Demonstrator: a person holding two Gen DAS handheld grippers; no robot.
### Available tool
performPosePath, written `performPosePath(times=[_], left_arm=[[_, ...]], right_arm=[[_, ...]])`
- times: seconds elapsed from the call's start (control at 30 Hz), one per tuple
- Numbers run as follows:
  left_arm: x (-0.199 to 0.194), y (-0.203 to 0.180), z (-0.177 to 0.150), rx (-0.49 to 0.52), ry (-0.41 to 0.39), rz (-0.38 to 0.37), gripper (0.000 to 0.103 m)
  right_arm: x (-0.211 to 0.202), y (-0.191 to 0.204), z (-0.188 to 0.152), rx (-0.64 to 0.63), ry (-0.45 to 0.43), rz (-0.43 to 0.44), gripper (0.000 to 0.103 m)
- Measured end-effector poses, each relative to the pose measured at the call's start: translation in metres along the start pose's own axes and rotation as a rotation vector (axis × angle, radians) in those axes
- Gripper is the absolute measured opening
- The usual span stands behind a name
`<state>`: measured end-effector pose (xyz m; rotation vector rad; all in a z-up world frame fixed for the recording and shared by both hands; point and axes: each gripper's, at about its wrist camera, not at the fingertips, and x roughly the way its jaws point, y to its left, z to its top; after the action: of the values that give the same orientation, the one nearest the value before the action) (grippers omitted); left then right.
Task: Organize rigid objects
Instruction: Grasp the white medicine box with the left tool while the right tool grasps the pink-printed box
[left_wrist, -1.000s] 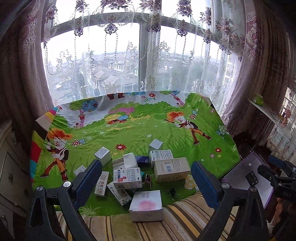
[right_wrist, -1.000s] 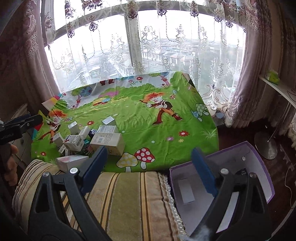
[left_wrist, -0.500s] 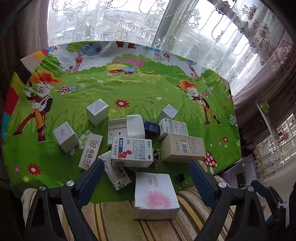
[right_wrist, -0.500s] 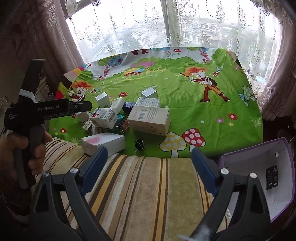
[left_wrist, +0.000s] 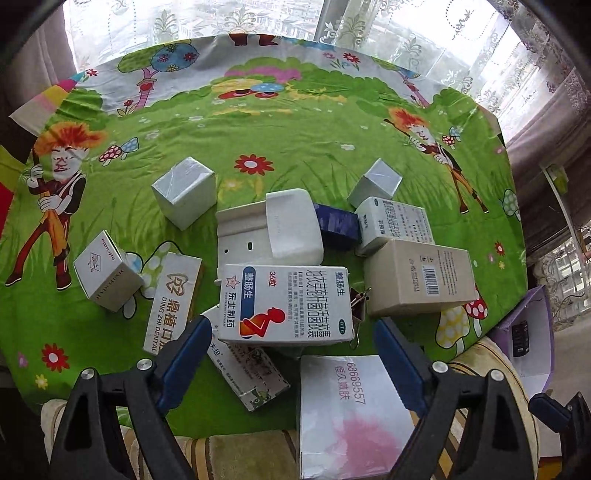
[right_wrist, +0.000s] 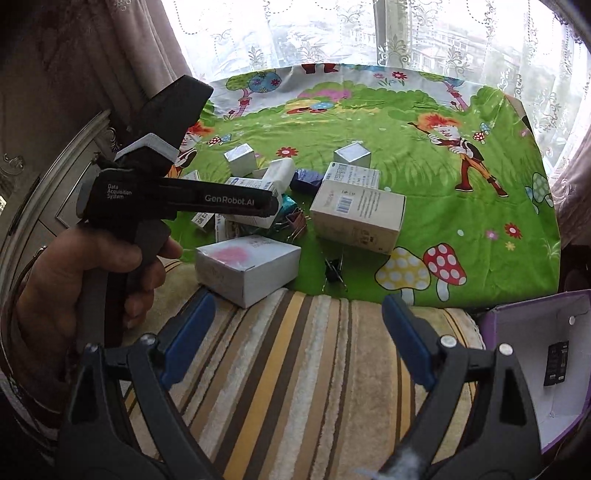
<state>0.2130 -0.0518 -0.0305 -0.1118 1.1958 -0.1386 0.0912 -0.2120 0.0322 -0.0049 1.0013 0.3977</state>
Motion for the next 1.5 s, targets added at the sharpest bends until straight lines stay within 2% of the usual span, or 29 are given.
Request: performPosePath(times=[0.03, 0.07, 0.27, 0.47, 0.7, 0.9, 1.17, 1.33, 1.37, 1.4, 1.5], left_arm=[[0.003, 0.0, 0.0, 0.009, 0.008, 0.0, 0.074], [0.006, 0.001, 0.0, 0.008, 0.016, -0.003, 0.07], [0.0, 0.01, -0.004, -0.023, -0.018, -0.027, 0.07], [-0.022, 0.026, -0.02, -0.094, -0.092, -0.077, 0.07], [-0.056, 0.057, -0.043, -0.213, -0.223, -0.054, 0.07], [-0.067, 0.08, -0.055, -0.316, -0.284, -0.047, 0.07], [-0.066, 0.086, -0.058, -0.348, -0.294, -0.048, 0.07], [-0.064, 0.087, -0.059, -0.354, -0.289, -0.047, 0.07], [-0.063, 0.087, -0.059, -0.352, -0.287, -0.046, 0.07], [-0.063, 0.086, -0.059, -0.35, -0.287, -0.045, 0.07], [-0.063, 0.084, -0.059, -0.34, -0.289, -0.04, 0.07]], right_arm=[[0.002, 0.001, 0.001, 0.001, 0.004, 0.001, 0.093], [0.003, 0.003, 0.002, 0.001, 0.008, 0.001, 0.093], [0.013, 0.012, 0.01, 0.014, 0.032, 0.003, 0.093], [0.035, 0.023, 0.018, 0.071, 0.099, 0.026, 0.093], [0.06, 0.038, 0.028, 0.141, 0.167, -0.01, 0.093], [0.078, 0.053, 0.038, 0.128, 0.192, -0.052, 0.093], [0.106, 0.064, 0.049, 0.116, 0.233, -0.152, 0.093], [0.123, 0.064, 0.047, 0.104, 0.272, -0.174, 0.093], [0.125, 0.063, 0.046, 0.106, 0.28, -0.169, 0.09], [0.126, 0.062, 0.045, 0.111, 0.285, -0.165, 0.083], [0.122, 0.059, 0.043, 0.12, 0.269, -0.155, 0.079]])
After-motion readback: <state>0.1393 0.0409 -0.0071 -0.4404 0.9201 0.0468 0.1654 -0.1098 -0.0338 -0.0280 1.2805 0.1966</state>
